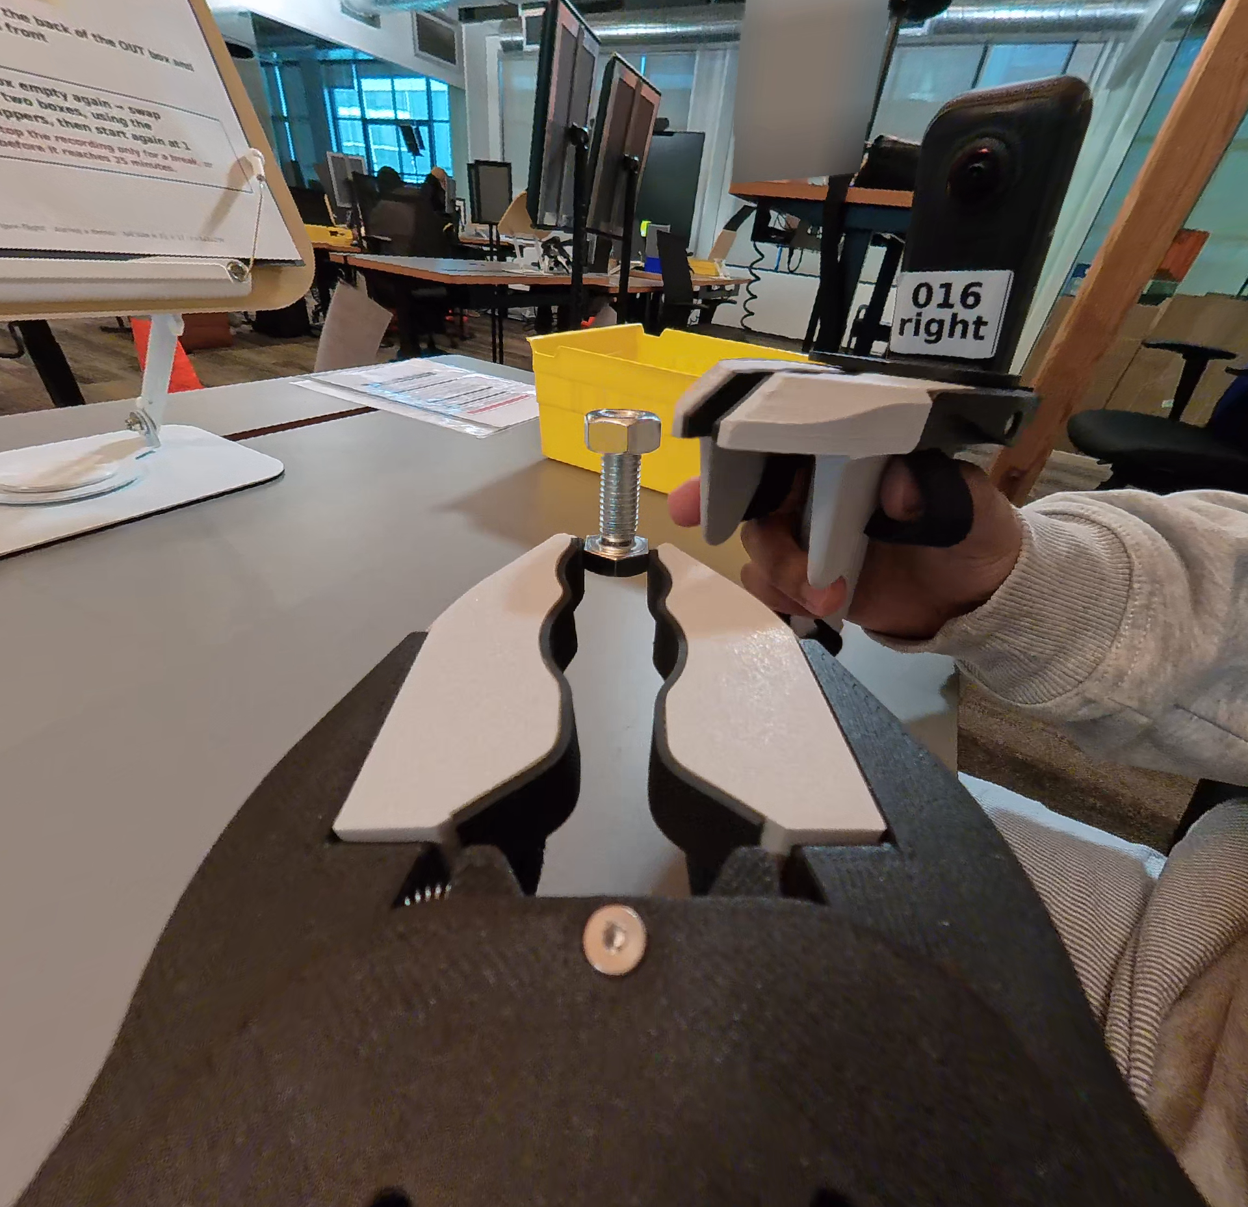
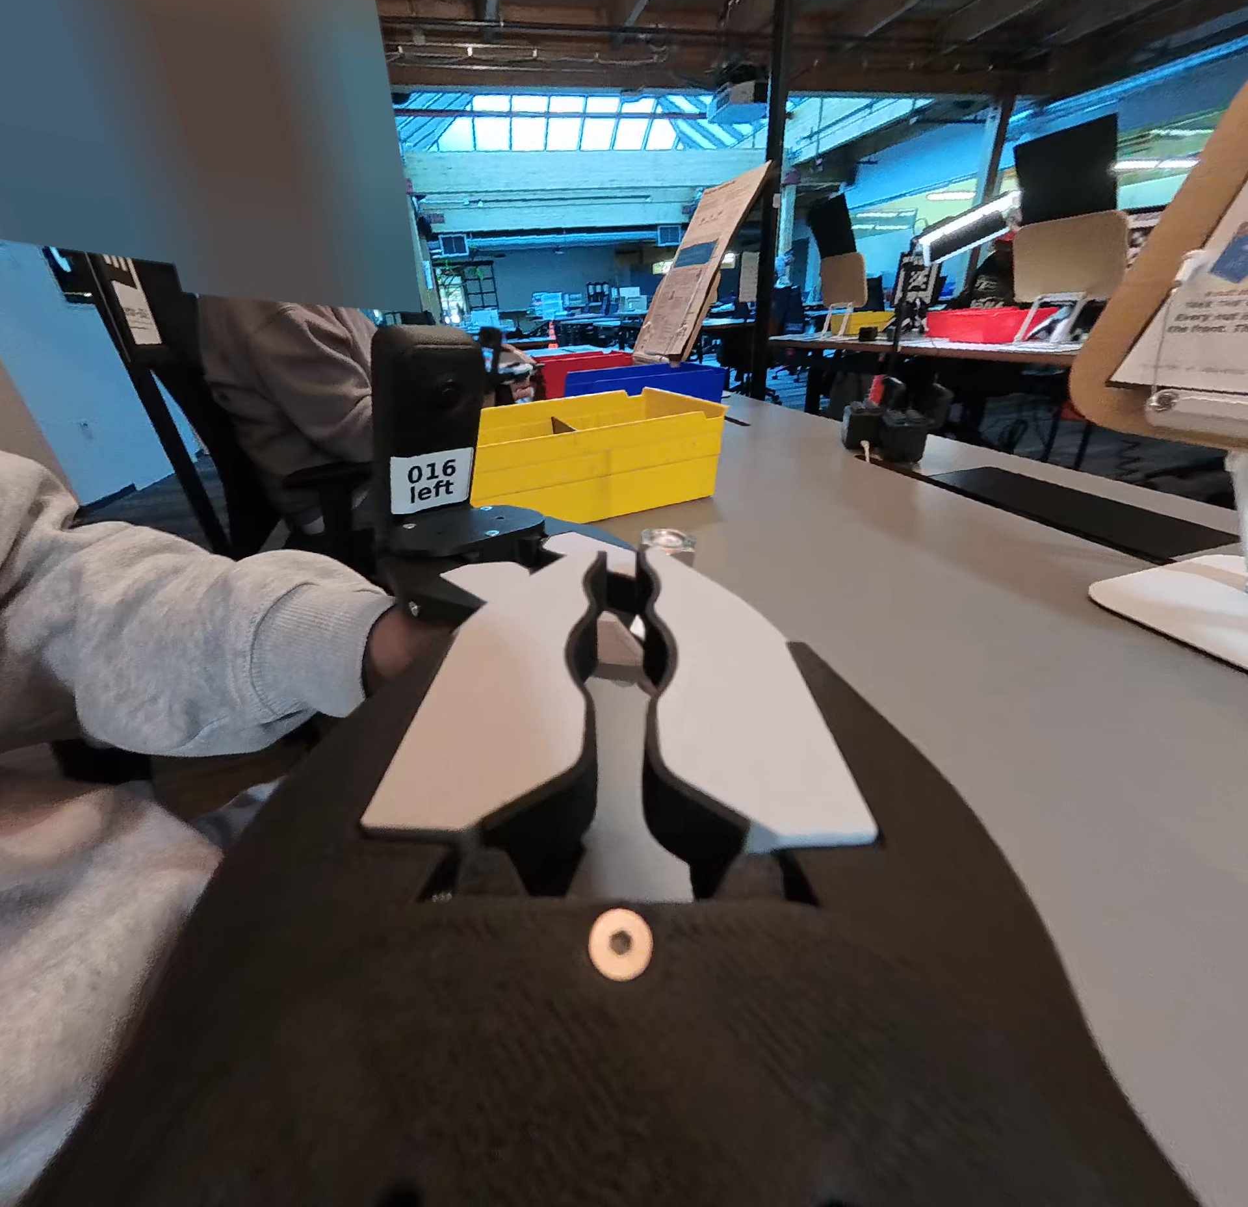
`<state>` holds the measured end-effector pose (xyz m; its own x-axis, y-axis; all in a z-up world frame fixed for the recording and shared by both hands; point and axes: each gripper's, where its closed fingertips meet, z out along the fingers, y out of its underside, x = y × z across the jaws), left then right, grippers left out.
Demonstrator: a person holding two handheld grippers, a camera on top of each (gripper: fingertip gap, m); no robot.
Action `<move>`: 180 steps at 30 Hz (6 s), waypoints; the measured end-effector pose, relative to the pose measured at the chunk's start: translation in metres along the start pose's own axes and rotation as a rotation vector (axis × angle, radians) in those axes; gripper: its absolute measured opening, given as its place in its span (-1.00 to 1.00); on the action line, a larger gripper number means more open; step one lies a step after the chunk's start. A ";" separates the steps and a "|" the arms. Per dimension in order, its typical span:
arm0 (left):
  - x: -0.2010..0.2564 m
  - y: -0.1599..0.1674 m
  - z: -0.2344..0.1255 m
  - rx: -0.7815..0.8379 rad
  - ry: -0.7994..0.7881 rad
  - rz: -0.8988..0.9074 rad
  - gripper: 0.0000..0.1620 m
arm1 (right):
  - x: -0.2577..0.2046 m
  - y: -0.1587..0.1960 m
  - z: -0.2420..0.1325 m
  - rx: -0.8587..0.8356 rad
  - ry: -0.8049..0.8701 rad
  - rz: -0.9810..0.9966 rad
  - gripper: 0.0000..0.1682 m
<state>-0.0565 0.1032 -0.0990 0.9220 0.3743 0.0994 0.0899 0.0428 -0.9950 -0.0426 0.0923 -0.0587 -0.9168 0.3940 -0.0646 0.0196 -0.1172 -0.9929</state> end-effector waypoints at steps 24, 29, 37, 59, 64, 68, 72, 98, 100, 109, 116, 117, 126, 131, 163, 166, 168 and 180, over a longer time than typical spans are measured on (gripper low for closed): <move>-0.002 -0.001 -0.001 0.005 -0.010 -0.007 -0.78 | -0.006 0.000 0.007 0.024 -0.006 -0.015 -0.47; -0.007 -0.001 -0.002 0.010 -0.027 -0.015 -0.78 | -0.005 0.000 0.005 0.016 0.001 -0.038 -0.57; -0.004 -0.001 -0.001 0.002 -0.017 0.004 -0.78 | -0.006 0.004 0.011 0.013 0.009 -0.052 -0.33; -0.008 -0.001 -0.002 0.000 -0.034 -0.003 -0.78 | -0.008 0.006 0.008 -0.025 0.005 -0.073 -0.69; -0.007 0.000 -0.001 -0.006 -0.030 0.009 -0.78 | 0.002 -0.002 0.008 0.058 0.062 -0.053 -0.21; -0.006 0.001 0.000 -0.013 -0.028 0.015 -0.78 | -0.005 0.005 0.013 0.019 0.020 -0.027 -0.22; -0.009 0.000 -0.001 -0.004 -0.036 -0.010 -0.78 | -0.006 0.005 0.008 -0.008 0.019 -0.063 -0.59; -0.006 0.002 0.001 -0.024 -0.017 0.004 -0.78 | 0.001 0.000 0.010 0.039 0.072 -0.073 -0.23; -0.005 0.002 0.001 -0.026 -0.016 0.008 -0.78 | -0.002 0.003 0.011 0.021 0.061 -0.076 -0.26; -0.012 0.001 -0.001 -0.003 -0.017 -0.069 -0.78 | -0.001 -0.001 0.007 0.024 0.052 -0.051 -0.51; -0.006 0.002 0.001 -0.024 -0.008 -0.019 -0.78 | -0.005 0.010 0.016 -0.006 0.050 -0.103 -0.20; -0.006 0.002 0.001 -0.023 -0.008 -0.019 -0.78 | -0.006 0.010 0.017 -0.011 0.053 -0.121 -0.19; -0.010 0.002 0.000 -0.013 -0.012 -0.047 -0.78 | -0.008 0.010 0.011 -0.049 0.059 -0.173 -0.57; -0.007 0.003 0.001 -0.023 -0.008 -0.025 -0.78 | -0.002 0.004 0.011 -0.005 0.113 -0.224 -0.36; -0.014 0.001 -0.001 -0.005 -0.023 -0.078 -0.78 | 0.000 0.006 0.009 -0.027 0.118 -0.180 -0.53; -0.013 0.002 0.000 -0.012 -0.019 -0.065 -0.78 | 0.008 0.003 0.008 0.009 0.162 -0.196 -0.30; -0.011 0.002 0.000 -0.017 -0.016 -0.054 -0.78 | 0.007 0.006 0.010 -0.005 0.147 -0.171 -0.24; -0.011 0.002 0.000 -0.016 -0.015 -0.060 -0.78 | -0.005 0.004 0.009 -0.018 0.092 -0.198 -0.64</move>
<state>-0.0664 0.0994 -0.1019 0.9089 0.3856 0.1589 0.1509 0.0512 -0.9872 -0.0413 0.0816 -0.0615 -0.8633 0.4894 0.1236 -0.1493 -0.0137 -0.9887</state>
